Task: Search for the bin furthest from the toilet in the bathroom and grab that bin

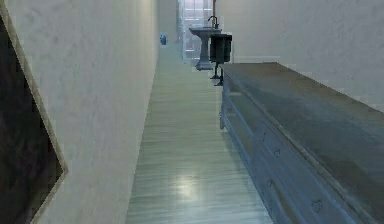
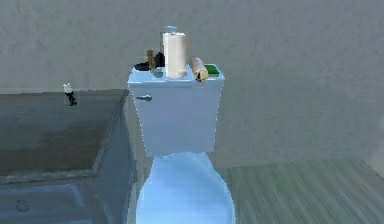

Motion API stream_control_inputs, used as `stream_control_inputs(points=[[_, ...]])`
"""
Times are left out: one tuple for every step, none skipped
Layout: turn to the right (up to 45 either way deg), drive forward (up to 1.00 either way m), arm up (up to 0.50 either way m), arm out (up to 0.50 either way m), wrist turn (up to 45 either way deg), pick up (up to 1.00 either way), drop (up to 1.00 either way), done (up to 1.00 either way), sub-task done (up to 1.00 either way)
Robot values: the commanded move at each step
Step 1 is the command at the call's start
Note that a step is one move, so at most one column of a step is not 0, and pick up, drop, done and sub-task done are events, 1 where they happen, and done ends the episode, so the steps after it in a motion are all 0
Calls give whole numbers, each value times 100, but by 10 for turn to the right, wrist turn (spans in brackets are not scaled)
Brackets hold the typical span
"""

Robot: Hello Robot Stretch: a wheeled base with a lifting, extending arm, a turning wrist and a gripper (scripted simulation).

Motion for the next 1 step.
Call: stream_control_inputs(points=[[0, 100, 0, 0, 0, 0, 0, 0, 0]])
